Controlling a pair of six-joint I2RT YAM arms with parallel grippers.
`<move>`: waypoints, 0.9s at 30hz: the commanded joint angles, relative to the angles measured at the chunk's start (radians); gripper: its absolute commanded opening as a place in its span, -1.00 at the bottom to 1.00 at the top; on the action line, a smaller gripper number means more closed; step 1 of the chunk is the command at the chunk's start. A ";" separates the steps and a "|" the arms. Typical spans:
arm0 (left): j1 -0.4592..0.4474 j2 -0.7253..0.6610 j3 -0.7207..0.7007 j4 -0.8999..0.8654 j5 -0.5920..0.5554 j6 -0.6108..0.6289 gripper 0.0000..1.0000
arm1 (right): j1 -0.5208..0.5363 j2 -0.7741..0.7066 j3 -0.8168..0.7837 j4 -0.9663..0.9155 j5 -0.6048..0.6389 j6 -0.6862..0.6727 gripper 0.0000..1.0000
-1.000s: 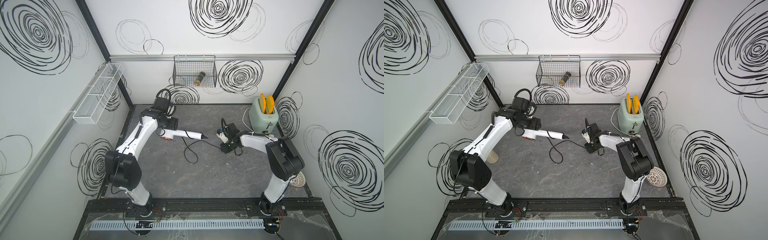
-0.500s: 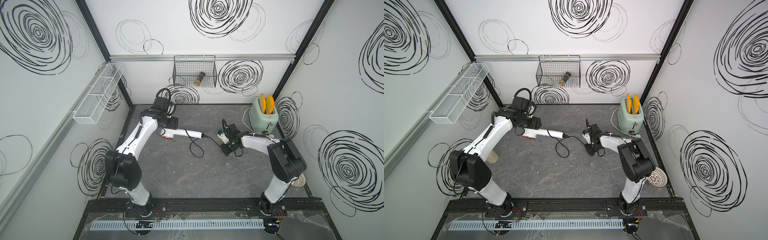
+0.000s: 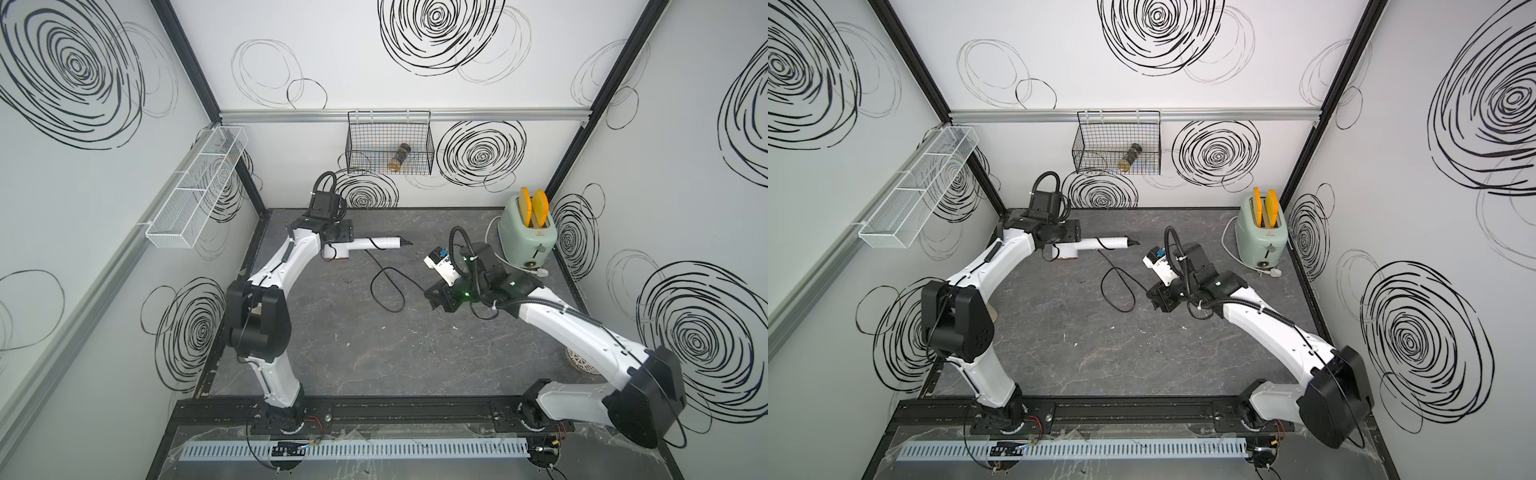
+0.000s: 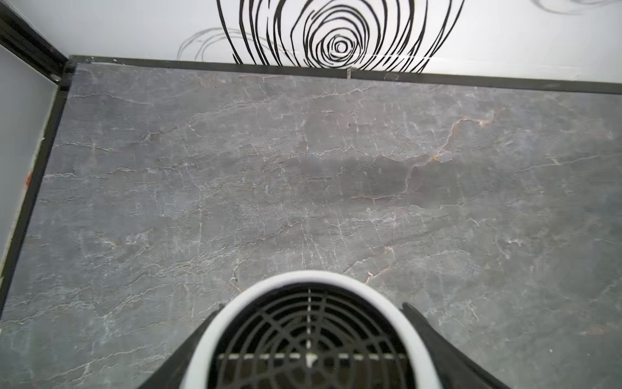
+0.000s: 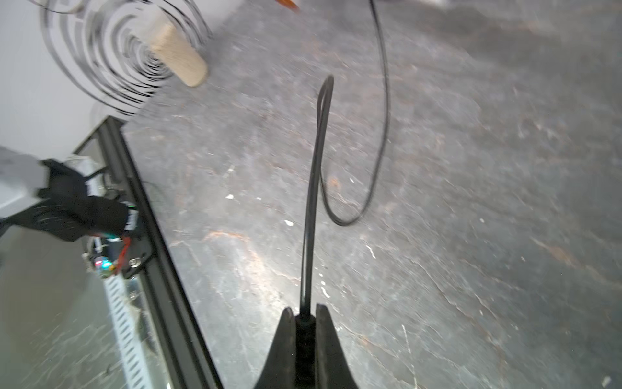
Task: Wrap the cord around the hair dryer
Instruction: Wrap the power cord around the hair dryer.
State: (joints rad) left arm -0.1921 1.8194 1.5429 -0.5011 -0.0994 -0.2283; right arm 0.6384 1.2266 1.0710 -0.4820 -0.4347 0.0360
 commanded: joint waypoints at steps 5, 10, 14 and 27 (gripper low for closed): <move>-0.091 -0.016 0.014 0.029 -0.019 0.082 -1.00 | 0.006 -0.107 0.180 0.035 -0.006 -0.042 -1.00; -0.105 -0.154 -0.119 -0.012 0.109 0.174 -1.00 | -0.075 0.036 0.333 0.034 0.088 -0.110 -1.00; -0.122 -0.243 -0.156 -0.118 0.214 0.275 -1.00 | -0.158 0.154 0.393 0.079 0.118 -0.124 -1.00; 0.023 -0.334 -0.151 0.205 0.922 -0.102 -1.00 | -0.291 0.410 0.294 0.143 0.139 -0.121 -1.00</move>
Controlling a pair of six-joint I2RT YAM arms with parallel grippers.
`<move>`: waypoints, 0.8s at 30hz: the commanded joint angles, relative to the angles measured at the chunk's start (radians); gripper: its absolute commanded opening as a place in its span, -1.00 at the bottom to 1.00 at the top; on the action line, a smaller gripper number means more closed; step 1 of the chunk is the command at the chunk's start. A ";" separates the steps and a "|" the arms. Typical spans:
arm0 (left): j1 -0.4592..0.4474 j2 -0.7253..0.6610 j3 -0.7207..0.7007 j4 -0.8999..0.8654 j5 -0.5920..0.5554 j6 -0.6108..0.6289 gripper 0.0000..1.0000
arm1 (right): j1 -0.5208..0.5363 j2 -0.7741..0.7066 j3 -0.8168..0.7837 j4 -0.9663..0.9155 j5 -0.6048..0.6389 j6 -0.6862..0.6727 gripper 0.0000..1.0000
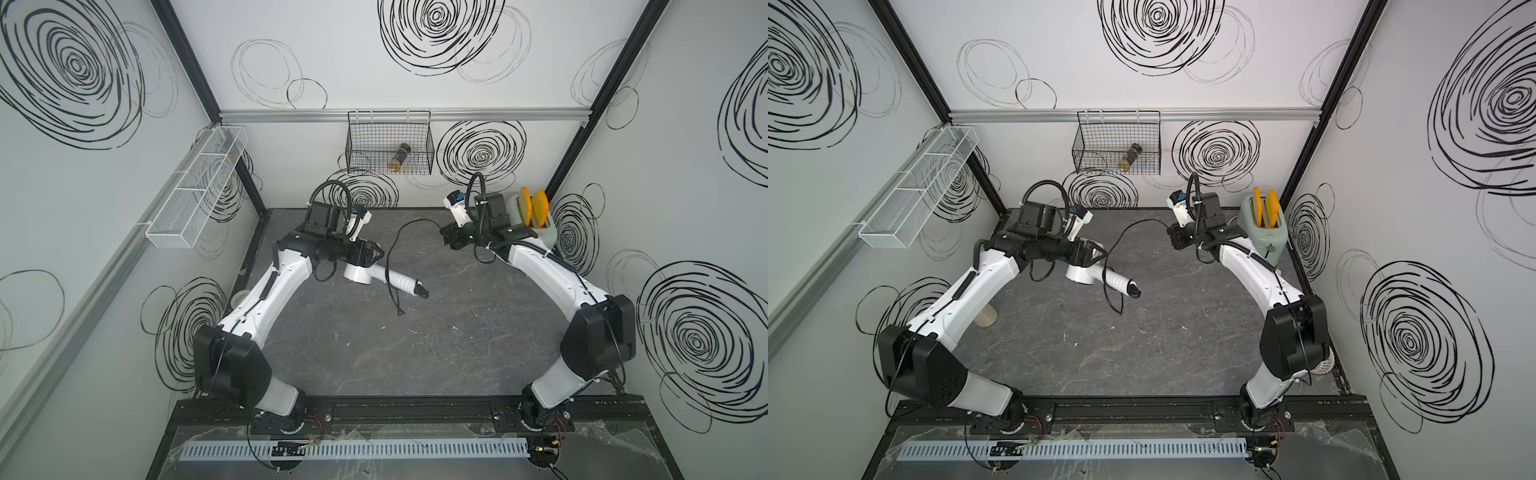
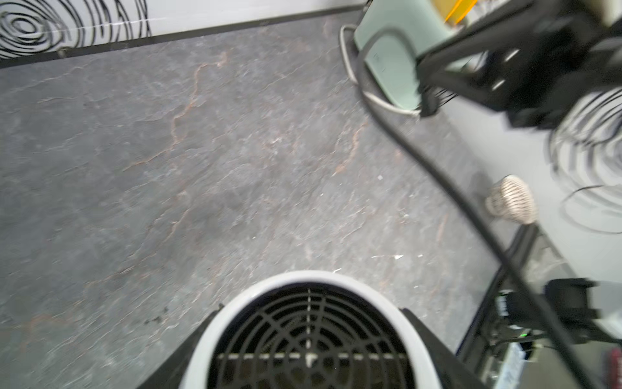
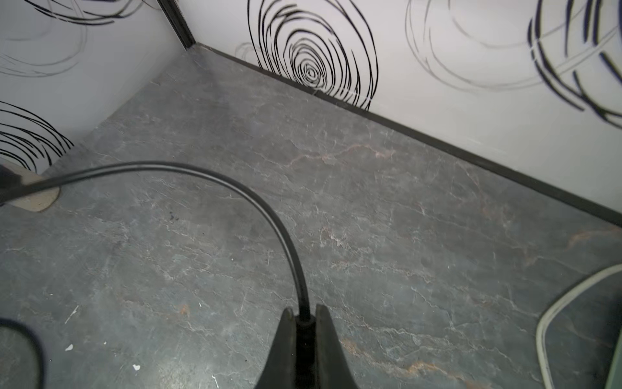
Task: Wrap the cord around the hair dryer
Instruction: Wrap the power cord around the hair dryer.
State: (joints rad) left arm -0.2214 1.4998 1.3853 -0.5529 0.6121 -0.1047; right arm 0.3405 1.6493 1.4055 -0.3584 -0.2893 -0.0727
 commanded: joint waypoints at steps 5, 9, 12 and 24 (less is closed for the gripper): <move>0.124 -0.004 -0.077 0.662 0.190 -0.624 -1.00 | 0.033 -0.048 -0.186 0.035 -0.020 0.006 -1.00; 0.140 0.020 -0.054 0.689 0.020 -0.687 -1.00 | 0.077 -0.106 -0.306 0.041 0.005 0.032 -1.00; 0.134 0.039 -0.015 0.599 -0.161 -0.644 -1.00 | 0.116 -0.164 -0.384 0.032 0.030 0.065 -1.00; 0.111 0.146 0.034 0.438 -0.734 -0.391 -1.00 | 0.313 -0.428 -0.553 -0.154 0.132 0.186 -1.00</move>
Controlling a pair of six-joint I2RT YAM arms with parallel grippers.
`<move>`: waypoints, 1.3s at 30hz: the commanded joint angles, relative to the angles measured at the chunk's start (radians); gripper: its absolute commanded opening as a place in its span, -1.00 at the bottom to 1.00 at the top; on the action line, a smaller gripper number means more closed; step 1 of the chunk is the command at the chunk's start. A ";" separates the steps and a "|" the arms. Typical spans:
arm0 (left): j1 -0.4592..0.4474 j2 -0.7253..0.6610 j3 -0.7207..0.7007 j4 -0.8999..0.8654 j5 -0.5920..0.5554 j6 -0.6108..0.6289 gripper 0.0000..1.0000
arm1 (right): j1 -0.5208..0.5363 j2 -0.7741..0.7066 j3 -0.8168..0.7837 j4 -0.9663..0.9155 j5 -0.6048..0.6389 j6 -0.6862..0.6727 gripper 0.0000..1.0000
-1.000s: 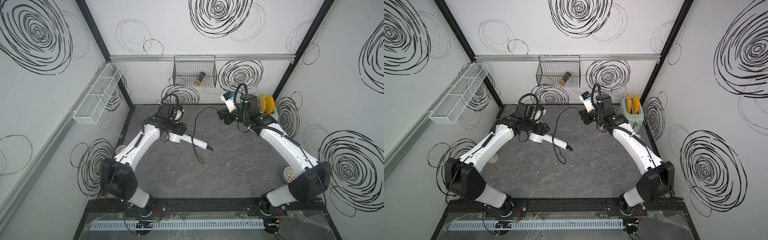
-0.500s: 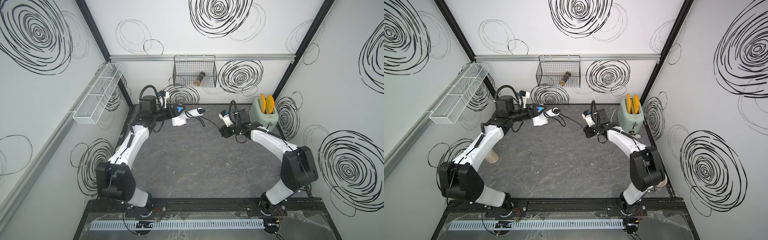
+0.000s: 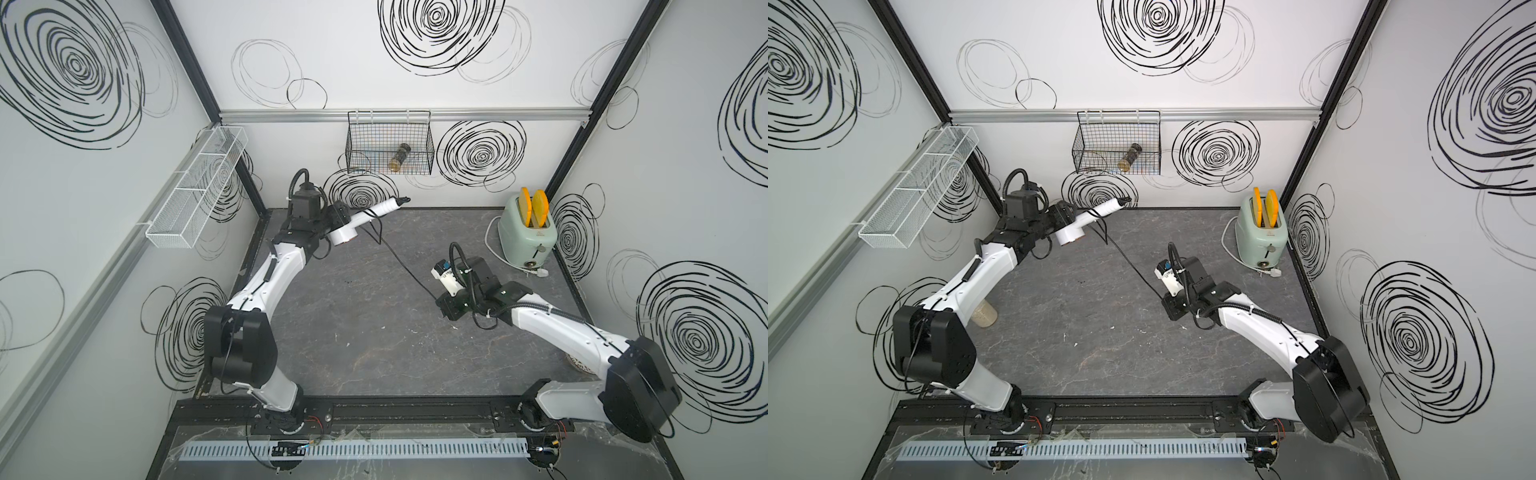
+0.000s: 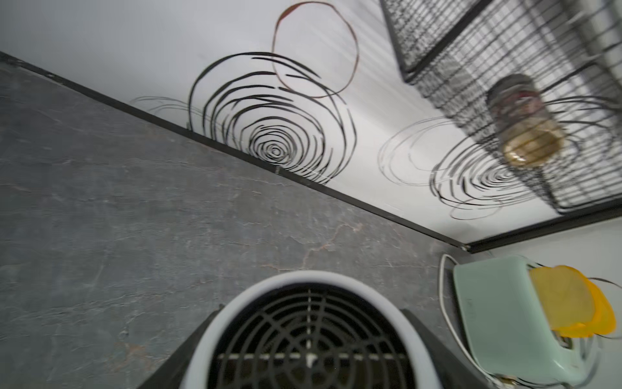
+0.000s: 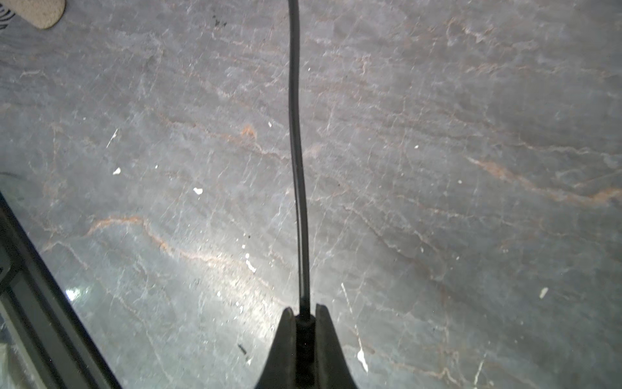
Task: Wrap the cord around the hair dryer
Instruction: Wrap the power cord around the hair dryer.
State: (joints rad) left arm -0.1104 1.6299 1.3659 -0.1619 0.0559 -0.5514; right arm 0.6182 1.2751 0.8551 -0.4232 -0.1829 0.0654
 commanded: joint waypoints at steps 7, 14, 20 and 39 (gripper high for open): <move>-0.024 0.142 0.116 0.030 -0.327 0.139 -1.00 | 0.173 -0.108 0.137 -0.152 0.002 0.028 -1.00; -0.120 0.246 0.148 -0.027 -0.338 0.317 -1.00 | 0.210 -0.154 0.385 -0.163 0.016 -0.118 -1.00; -0.227 0.263 0.134 -0.101 -0.213 0.472 -1.00 | 0.169 -0.064 0.566 -0.126 0.090 -0.221 -1.00; -0.342 -0.166 -0.129 -0.237 0.581 0.676 -1.00 | -0.241 0.240 0.588 0.083 -0.032 -0.164 -1.00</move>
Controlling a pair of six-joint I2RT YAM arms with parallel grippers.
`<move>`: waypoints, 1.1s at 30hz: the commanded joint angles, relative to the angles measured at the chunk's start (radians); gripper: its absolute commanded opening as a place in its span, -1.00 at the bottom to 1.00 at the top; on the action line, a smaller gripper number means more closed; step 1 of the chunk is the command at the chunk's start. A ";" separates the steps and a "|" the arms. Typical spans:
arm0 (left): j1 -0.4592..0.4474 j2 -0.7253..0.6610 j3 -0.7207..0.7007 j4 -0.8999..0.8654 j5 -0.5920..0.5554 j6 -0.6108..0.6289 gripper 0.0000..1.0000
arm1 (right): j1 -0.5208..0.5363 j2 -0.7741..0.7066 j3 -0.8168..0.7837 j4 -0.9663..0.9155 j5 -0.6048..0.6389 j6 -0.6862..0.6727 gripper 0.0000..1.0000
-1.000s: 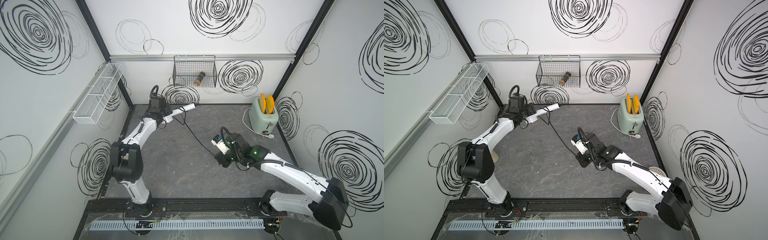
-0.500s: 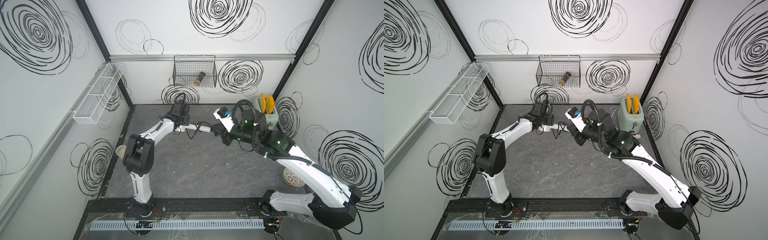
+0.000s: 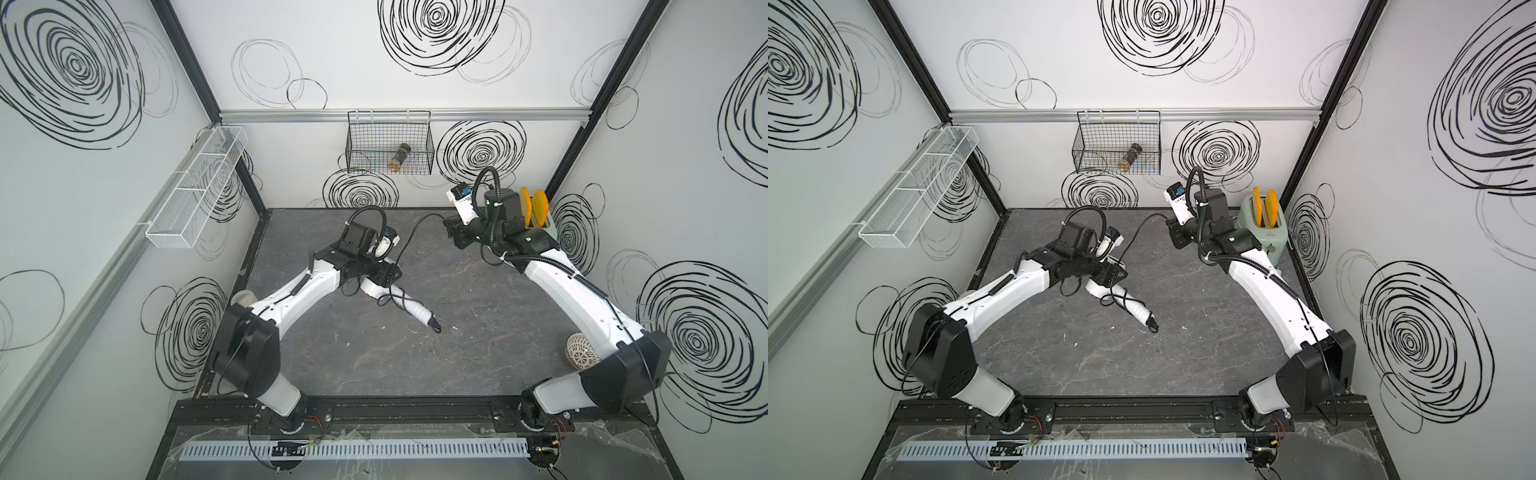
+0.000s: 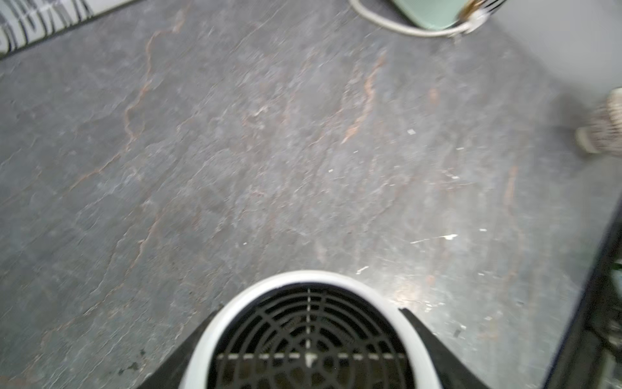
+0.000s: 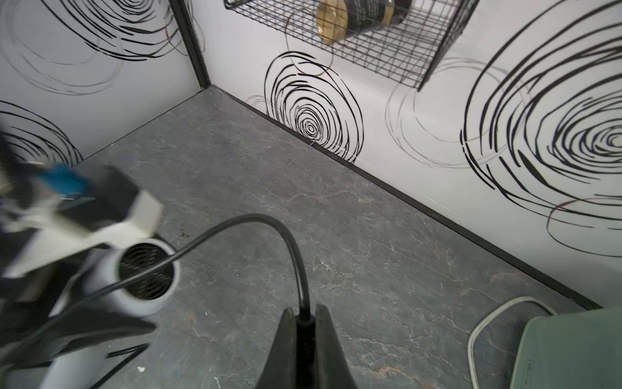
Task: Wrap the cord around the hair dryer
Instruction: Wrap the power cord around the hair dryer.
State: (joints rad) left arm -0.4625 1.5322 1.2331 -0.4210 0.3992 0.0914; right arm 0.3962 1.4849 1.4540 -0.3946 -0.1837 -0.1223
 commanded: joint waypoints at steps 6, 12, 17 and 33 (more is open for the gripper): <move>0.109 -0.155 -0.003 0.116 0.422 -0.096 -1.00 | -0.033 0.082 -0.117 0.099 -0.032 0.053 -1.00; 0.219 -0.180 0.035 0.221 0.319 -0.343 -1.00 | -0.030 0.075 -0.233 0.115 -0.048 0.087 -1.00; 0.213 -0.136 0.164 0.063 -0.081 -0.374 -1.00 | -0.026 0.054 -0.320 0.112 -0.054 0.122 -1.00; 0.158 -0.178 0.046 0.320 -0.677 -0.604 -1.00 | 0.174 -0.027 -0.535 0.120 -0.016 0.247 -1.00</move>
State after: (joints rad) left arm -0.2897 1.3808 1.2984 -0.3004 -0.1024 -0.4023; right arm 0.5209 1.4960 0.9432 -0.2756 -0.2195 0.0731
